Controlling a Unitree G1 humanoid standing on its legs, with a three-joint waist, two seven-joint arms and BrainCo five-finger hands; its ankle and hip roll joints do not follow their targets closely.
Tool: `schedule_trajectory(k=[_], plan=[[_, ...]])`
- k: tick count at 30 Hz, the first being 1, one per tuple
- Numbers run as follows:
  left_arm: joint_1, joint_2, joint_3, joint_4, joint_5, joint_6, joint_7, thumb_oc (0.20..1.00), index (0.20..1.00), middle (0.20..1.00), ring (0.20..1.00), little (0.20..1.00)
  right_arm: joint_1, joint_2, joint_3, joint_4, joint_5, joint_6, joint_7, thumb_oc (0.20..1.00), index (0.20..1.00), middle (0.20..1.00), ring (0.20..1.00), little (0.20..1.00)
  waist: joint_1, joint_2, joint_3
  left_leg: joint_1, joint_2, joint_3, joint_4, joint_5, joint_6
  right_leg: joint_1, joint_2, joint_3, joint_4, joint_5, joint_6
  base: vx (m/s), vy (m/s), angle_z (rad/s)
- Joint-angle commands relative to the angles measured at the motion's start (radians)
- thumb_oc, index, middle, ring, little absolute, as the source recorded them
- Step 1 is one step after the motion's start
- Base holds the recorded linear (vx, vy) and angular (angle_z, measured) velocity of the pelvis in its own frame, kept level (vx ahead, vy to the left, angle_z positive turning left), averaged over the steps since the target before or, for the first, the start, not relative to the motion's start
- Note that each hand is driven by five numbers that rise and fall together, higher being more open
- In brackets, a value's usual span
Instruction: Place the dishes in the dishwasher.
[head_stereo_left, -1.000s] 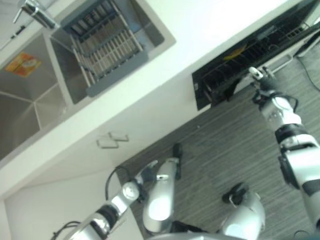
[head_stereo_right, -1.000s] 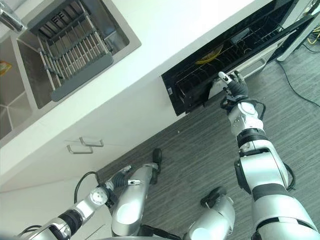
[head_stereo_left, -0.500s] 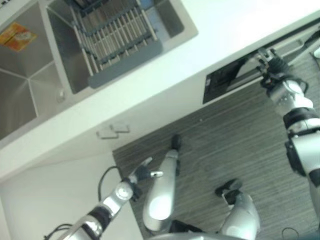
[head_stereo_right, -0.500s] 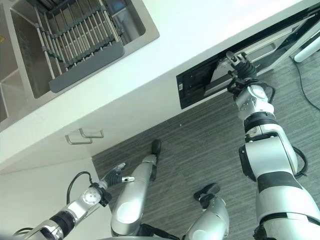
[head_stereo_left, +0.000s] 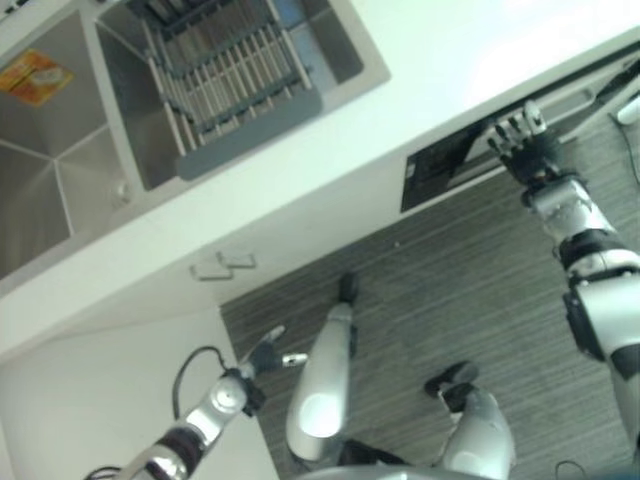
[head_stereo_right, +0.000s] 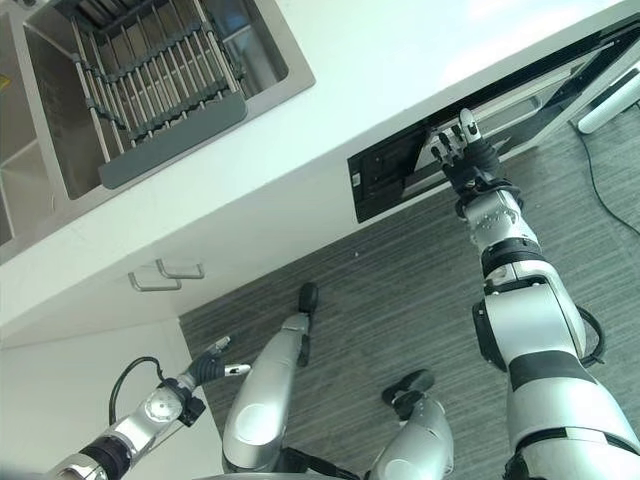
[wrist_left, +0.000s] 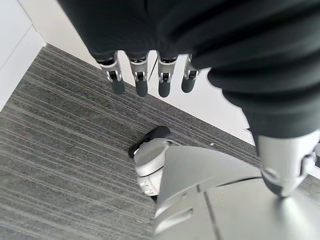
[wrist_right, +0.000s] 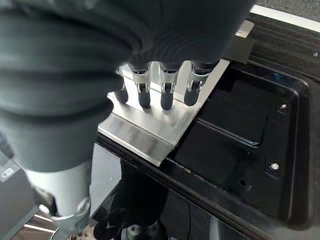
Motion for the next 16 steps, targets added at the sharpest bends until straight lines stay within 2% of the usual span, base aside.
schedule_trajectory(k=[1,2,5,6,7,9,10,12,14,16], plan=[[-0.005,0.023,-0.016,0.033,-0.042,0.028,0.002,1.000,1.000,1.000,1.000,1.000,-0.159,0.089,-0.044,-0.246,-0.037,-0.152,0.222,1.000,1.000,1.000,1.000,1.000,0.078,-0.039,-0.023,0.048,0.050,0.002,0.034,-0.066,-0.029,0.025,-0.080,0.073,-0.155,0.222,0.071,-0.03,-0.101,-0.06],[-0.005,0.019,-0.013,0.042,-0.047,0.032,0.001,1.000,1.000,1.000,1.000,1.000,-0.151,0.098,-0.044,-0.249,-0.052,-0.170,0.219,1.000,1.000,1.000,1.000,1.000,0.076,-0.039,-0.023,0.055,0.050,0.005,0.031,-0.065,-0.030,0.030,-0.079,0.072,-0.159,0.224,0.071,-0.05,-0.122,-0.05],[0.002,-0.070,0.100,0.150,-0.228,0.104,-0.064,1.000,1.000,1.000,1.000,1.000,-0.005,0.191,-0.077,-0.329,-0.053,-0.221,0.162,1.000,1.000,1.000,1.000,1.000,0.043,-0.045,-0.031,0.132,0.065,0.040,-0.002,-0.057,-0.033,0.074,-0.063,0.078,-0.190,0.234,0.068,-0.07,-0.116,-0.08],[0.002,-0.100,0.141,0.190,-0.225,0.120,-0.067,1.000,1.000,1.000,1.000,1.000,0.072,0.233,-0.089,-0.368,-0.094,-0.234,0.128,1.000,1.000,1.000,1.000,1.000,0.025,-0.050,-0.043,0.156,0.070,0.053,-0.016,-0.055,-0.034,0.086,-0.055,0.083,-0.204,0.238,0.066,-0.05,-0.085,-0.19],[0.008,-0.136,0.186,0.233,-0.232,0.134,-0.085,1.000,1.000,1.000,1.000,1.000,0.180,0.275,-0.096,-0.412,-0.150,-0.244,0.052,1.000,1.000,1.000,1.000,1.000,0.001,-0.057,-0.059,0.182,0.077,0.070,-0.029,-0.051,-0.036,0.097,-0.047,0.090,-0.217,0.243,0.061,-0.05,-0.070,-0.23],[0.016,-0.189,0.237,0.291,-0.279,0.124,-0.100,1.000,1.000,1.000,1.000,1.000,0.382,0.323,-0.065,-0.454,-0.255,-0.237,-0.028,1.000,1.000,1.000,1.000,1.000,-0.052,-0.074,-0.091,0.235,0.087,0.098,-0.064,-0.046,-0.039,0.112,-0.023,0.117,-0.249,0.249,0.054,-0.03,-0.024,-0.20],[0.023,-0.202,0.247,0.300,-0.298,0.118,-0.108,1.000,1.000,1.000,1.000,1.000,0.440,0.333,-0.052,-0.463,-0.263,-0.242,-0.032,1.000,1.000,1.000,1.000,1.000,-0.065,-0.077,-0.101,0.248,0.090,0.105,-0.071,-0.046,-0.040,0.116,-0.017,0.126,-0.257,0.250,0.053,0.01,-0.018,-0.50],[0.043,-0.232,0.277,0.314,-0.350,0.115,-0.143,1.000,1.000,1.000,1.000,1.000,0.643,0.339,-0.025,-0.434,-0.372,-0.250,-0.081,1.000,1.000,1.000,1.000,1.000,-0.122,-0.088,-0.135,0.299,0.101,0.140,-0.092,-0.054,-0.045,0.141,0.009,0.157,-0.297,0.254,0.049,-0.02,-0.077,-0.70],[0.053,-0.240,0.290,0.323,-0.352,0.112,-0.167,1.000,1.000,1.000,1.000,1.000,0.738,0.325,-0.036,-0.387,-0.433,-0.244,-0.078,1.000,1.000,1.000,1.000,1.000,-0.149,-0.091,-0.155,0.327,0.103,0.160,-0.102,-0.061,-0.047,0.157,0.021,0.173,-0.317,0.254,0.049,-0.04,-0.080,-0.49],[0.075,-0.240,0.298,0.330,-0.331,0.112,-0.186,1.000,1.000,1.000,1.000,1.000,0.863,0.302,-0.052,-0.296,-0.516,-0.259,-0.033,1.000,1.000,1.000,1.000,1.000,-0.182,-0.099,-0.192,0.367,0.105,0.184,-0.120,-0.067,-0.047,0.181,0.046,0.193,-0.343,0.248,0.051,0.00,-0.104,-0.70]])
